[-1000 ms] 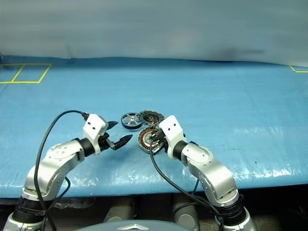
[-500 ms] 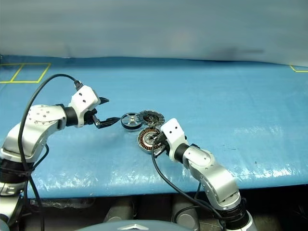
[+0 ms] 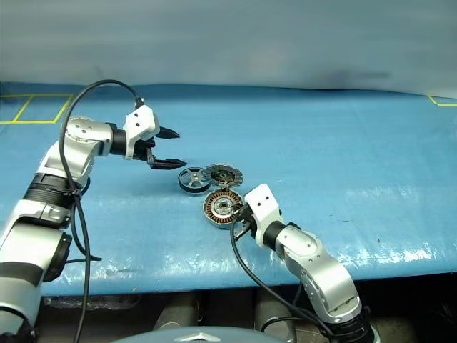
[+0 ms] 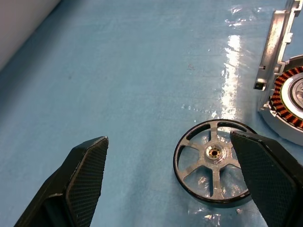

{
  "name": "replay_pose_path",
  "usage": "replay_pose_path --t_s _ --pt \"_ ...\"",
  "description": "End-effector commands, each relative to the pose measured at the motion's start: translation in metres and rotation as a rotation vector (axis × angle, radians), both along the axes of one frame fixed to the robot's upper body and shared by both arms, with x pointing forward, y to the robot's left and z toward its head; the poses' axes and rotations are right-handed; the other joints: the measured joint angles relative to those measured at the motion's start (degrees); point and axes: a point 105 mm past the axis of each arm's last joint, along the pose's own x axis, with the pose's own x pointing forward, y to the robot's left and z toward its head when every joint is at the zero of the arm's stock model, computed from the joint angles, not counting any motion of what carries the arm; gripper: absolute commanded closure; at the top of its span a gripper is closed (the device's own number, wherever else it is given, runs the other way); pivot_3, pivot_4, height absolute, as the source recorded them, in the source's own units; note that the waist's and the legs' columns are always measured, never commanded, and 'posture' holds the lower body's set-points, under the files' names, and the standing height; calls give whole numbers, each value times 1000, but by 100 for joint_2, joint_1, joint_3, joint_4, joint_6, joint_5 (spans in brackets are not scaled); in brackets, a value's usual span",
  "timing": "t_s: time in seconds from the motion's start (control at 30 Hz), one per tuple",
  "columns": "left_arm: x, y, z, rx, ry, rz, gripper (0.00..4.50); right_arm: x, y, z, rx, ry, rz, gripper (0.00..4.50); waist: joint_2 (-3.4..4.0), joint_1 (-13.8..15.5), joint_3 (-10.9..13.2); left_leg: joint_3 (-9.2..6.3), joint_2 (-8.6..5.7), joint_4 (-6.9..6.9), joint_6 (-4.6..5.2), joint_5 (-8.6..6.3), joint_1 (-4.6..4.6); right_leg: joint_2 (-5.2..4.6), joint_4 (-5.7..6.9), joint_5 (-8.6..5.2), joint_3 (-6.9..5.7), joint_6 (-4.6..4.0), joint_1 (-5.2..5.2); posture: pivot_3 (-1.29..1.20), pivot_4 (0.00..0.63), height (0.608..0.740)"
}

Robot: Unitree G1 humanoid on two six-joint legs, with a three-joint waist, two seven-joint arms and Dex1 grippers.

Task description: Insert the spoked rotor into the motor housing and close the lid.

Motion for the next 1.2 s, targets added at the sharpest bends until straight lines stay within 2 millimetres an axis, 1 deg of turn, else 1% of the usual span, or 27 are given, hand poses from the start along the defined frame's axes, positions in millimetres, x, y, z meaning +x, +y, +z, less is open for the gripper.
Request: replay_pose_path --t_s 0.03,0.3,0.5,0.6,0.67,0.87,0.97,1.07,1.2 --pt "2 -5 1 24 40 -51 0 -2 -3 15 26 -65 -28 4466 -2 11 1 -1 0 1 0 0 -1 0 1 0 0 0 1 0 150 740" --pt "9 -20 -9 77 29 -110 0 -8 -10 11 27 -48 -83 4466 -3 20 1 -7 -3 25 1 0 -10 1 2 1 0 2 6 0 150 740" --pt "11 -22 -17 122 46 -118 0 -9 -13 10 29 -46 -108 4466 -3 16 1 -10 -2 28 2 0 -9 2 7 3 0 5 7 0 150 740" --pt "12 -22 -18 126 54 -113 590 -9 -14 11 29 -47 -115 4500 -3 13 2 -9 -2 29 2 0 -9 2 7 3 0 5 7 0 150 740" --pt "14 -22 -18 132 44 -95 1225 -10 -14 11 30 -48 -120 4500 -3 15 2 -10 -2 29 2 0 -9 2 7 3 0 5 8 0 150 740" --pt "15 -22 -21 144 71 -85 1225 -9 -15 11 30 -49 -130 4500 -4 20 2 -12 -4 30 2 0 -10 2 6 5 -1 8 9 0 150 740" --pt "18 -27 -19 113 81 -64 1225 -9 -15 11 31 -48 -132 4500 -4 20 2 -12 -4 31 2 0 -9 2 7 6 -1 10 10 0 150 740" --pt "19 -30 -18 98 103 -47 1225 -9 -15 11 30 -47 -134 4500 -4 15 2 -13 -4 33 2 0 -10 2 7 21 -1 36 10 0 150 740" --pt "19 -30 -22 125 131 -38 1225 -9 -15 10 31 -46 -141 4500 -4 11 2 -13 -4 33 2 0 -9 2 7 21 -1 36 11 0 150 740"
